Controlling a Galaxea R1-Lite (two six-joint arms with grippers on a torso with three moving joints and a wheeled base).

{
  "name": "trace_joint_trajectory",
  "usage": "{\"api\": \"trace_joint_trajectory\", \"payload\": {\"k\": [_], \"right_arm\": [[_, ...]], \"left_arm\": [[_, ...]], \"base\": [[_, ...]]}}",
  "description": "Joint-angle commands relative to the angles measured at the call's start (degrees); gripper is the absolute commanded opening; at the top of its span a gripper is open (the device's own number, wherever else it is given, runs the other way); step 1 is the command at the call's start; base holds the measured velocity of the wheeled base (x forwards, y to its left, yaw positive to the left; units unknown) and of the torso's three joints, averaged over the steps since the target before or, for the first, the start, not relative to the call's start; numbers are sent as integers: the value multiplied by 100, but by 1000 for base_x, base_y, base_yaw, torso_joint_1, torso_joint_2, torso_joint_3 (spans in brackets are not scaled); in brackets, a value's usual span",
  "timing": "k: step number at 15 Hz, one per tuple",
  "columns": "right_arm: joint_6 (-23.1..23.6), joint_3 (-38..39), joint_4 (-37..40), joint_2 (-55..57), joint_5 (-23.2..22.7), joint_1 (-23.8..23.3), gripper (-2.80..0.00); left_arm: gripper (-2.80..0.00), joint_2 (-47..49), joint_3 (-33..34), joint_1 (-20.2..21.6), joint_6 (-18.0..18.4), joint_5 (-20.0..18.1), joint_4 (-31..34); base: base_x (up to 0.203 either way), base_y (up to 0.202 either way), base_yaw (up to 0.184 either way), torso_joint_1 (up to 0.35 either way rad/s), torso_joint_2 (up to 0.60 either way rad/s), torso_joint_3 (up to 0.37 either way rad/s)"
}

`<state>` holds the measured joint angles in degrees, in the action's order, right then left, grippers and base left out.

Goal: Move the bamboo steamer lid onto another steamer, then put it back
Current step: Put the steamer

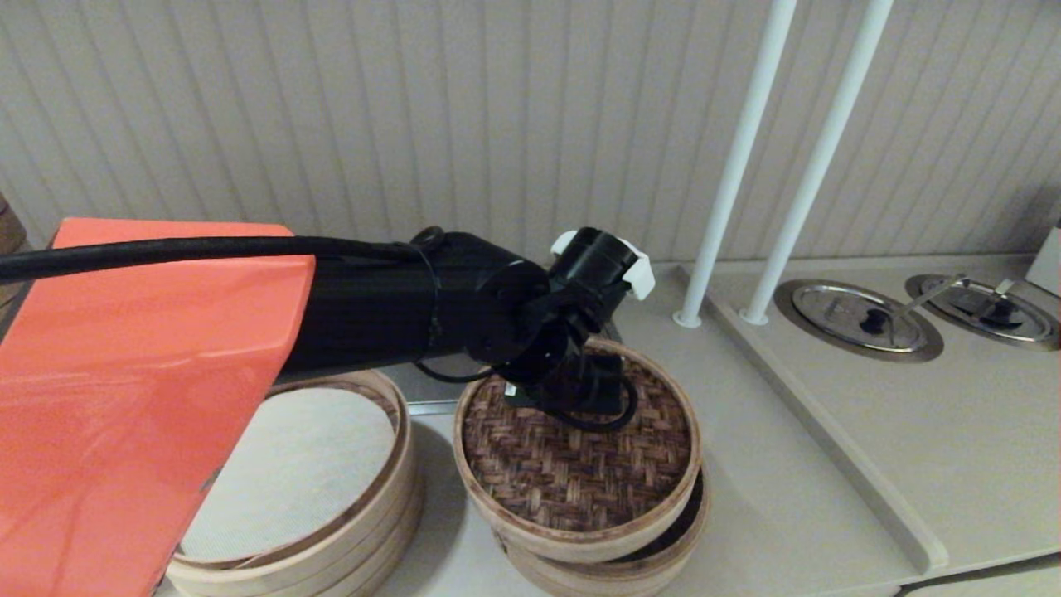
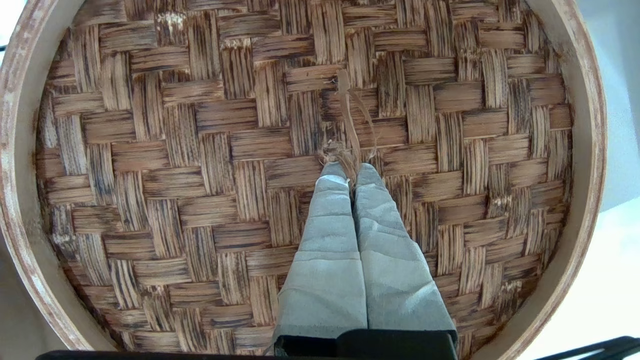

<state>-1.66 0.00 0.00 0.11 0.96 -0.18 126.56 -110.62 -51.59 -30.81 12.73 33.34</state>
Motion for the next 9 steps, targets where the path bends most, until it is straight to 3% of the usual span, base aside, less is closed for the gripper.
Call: {"api": "trace_joint_trajectory", "payload": {"k": [1,9], "right_arm": [[-10,18,0,7,0,1,-280],[-1,18,0,7,0,1,-280]], "left_arm": [[-280,79,2,0,-13,11,-56],[-280,167,-4,-79,171,28,-442]], "base": [[0,0,0,0,0,0],[0,0,0,0,0,0]]}}
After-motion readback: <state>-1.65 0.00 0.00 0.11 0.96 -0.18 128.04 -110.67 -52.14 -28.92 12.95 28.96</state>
